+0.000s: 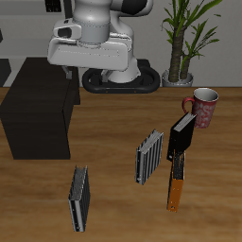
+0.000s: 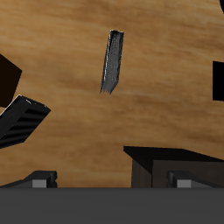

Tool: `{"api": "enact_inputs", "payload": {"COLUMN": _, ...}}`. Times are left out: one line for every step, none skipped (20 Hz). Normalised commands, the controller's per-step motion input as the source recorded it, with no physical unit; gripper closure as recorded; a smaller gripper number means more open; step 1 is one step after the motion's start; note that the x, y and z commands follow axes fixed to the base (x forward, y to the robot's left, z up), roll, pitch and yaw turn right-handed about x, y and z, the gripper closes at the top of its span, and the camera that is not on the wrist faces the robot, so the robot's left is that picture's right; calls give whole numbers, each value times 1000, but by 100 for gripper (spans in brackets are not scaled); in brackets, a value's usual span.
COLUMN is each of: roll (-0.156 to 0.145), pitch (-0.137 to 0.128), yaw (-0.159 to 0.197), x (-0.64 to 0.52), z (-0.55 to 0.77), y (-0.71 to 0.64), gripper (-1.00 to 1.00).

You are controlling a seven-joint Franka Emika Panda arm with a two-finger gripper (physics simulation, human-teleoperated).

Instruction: Place the right striped book upright on top of the shelf and place the left striped book upright on top of the shelf

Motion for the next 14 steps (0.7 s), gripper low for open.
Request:
{"api": "enact_inputs", "payload": {"roll": -6, "pitch": 62, "yaw": -124, "x": 368, "z": 98, "y": -282, "gripper": -100}}
{"api": "enact_inputs", "payload": {"roll": 23, "pitch": -112, "yaw": 116, "x": 210, "z": 115, "y": -91, "gripper": -100}}
{"api": "enact_inputs", "payload": {"roll": -75, "pitch": 34, "yaw": -33, "x": 528, "z": -72, "y": -366, "gripper": -100}}
{"api": "enact_inputs", "payload": {"roll": 71, "pitch": 90, "yaw": -174, "x": 393, "z": -66, "y": -118, "gripper": -100}}
{"api": "enact_inputs", "payload": {"roll": 0, "pitch": 0, "yaw": 0, "x": -25, "z": 1, "y": -23, "gripper": -100}}
{"api": "enact_inputs", "payload": {"roll": 32, "pitch": -26, "yaw": 60, "x": 392, "z": -47, "y": -95, "gripper": -100}}
{"api": "enact_inputs", "payload": {"roll": -61, "pitch": -22, "yaw": -37, "x": 386, "z": -64, "y": -143, "gripper": -100}}
{"api": "enact_inputs", "payload": {"roll": 119, "pitch": 2, "yaw": 81, "x": 522, "z": -107, "y": 137, "gripper": -100}}
{"api": "enact_inputs", "payload": {"roll": 0, "pitch": 0, "yaw": 0, "x": -16, "z": -6, "y": -31, "gripper": -100}}
{"api": "enact_inputs", "payload": {"roll": 70, "pitch": 108, "yaw": -66, "x": 1081, "z": -337, "y": -65, "gripper": -100}}
{"api": "enact_inputs", "payload": {"roll": 35, "pitch": -41, "yaw": 98, "x": 488, "z": -65, "y": 27, "gripper": -100}}
{"api": "enact_inputs", "payload": {"roll": 0, "pitch": 0, "yaw": 0, "x": -19, "z": -23, "y": -23, "gripper": -100}}
{"api": "enact_inputs", "payload": {"roll": -55, "pitch": 3, "yaw": -56, "x": 465, "z": -60, "y": -216, "gripper": -100}}
{"api": "enact_inputs", "payload": {"roll": 90, "pitch": 35, "yaw": -88, "x": 497, "z": -81, "y": 79, "gripper": -100}}
